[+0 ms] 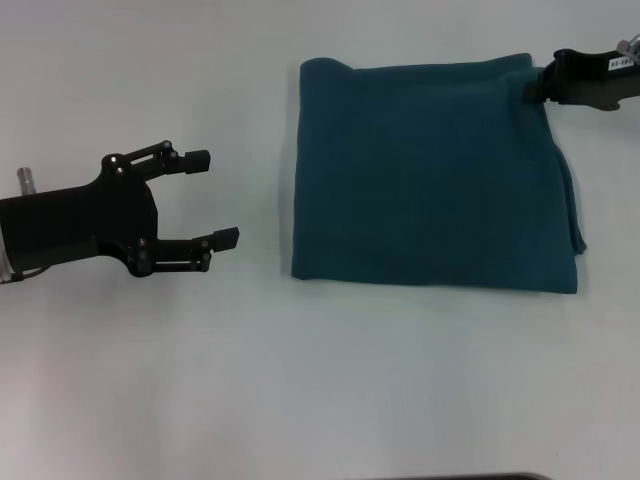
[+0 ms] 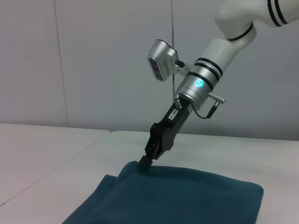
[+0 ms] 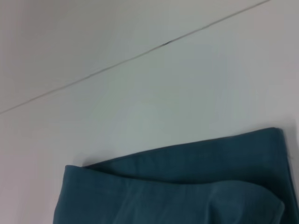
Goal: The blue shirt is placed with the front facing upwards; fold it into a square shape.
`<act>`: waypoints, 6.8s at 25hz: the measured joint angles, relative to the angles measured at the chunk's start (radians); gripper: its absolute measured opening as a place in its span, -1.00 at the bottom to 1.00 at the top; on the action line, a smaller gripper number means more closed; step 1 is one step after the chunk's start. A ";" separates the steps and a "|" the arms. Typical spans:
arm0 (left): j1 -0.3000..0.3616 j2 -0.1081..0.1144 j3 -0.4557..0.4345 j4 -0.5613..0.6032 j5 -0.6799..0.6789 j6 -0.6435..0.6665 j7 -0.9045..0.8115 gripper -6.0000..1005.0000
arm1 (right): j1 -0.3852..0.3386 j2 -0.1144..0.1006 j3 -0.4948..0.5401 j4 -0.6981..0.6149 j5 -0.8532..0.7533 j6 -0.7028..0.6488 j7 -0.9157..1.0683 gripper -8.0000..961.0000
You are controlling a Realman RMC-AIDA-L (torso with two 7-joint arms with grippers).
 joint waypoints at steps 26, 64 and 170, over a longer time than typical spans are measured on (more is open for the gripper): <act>0.010 0.002 0.000 0.000 0.000 0.001 0.000 0.80 | -0.002 0.007 0.000 -0.045 0.003 0.019 -0.040 -0.84; 0.014 -0.002 -0.012 -0.009 0.000 0.026 0.000 0.80 | 0.030 0.012 -0.006 0.023 -0.080 0.175 0.147 0.39; -0.001 -0.006 -0.025 -0.086 0.003 0.078 -0.226 0.80 | -0.001 0.014 -0.030 -0.044 0.017 -0.008 -0.074 0.87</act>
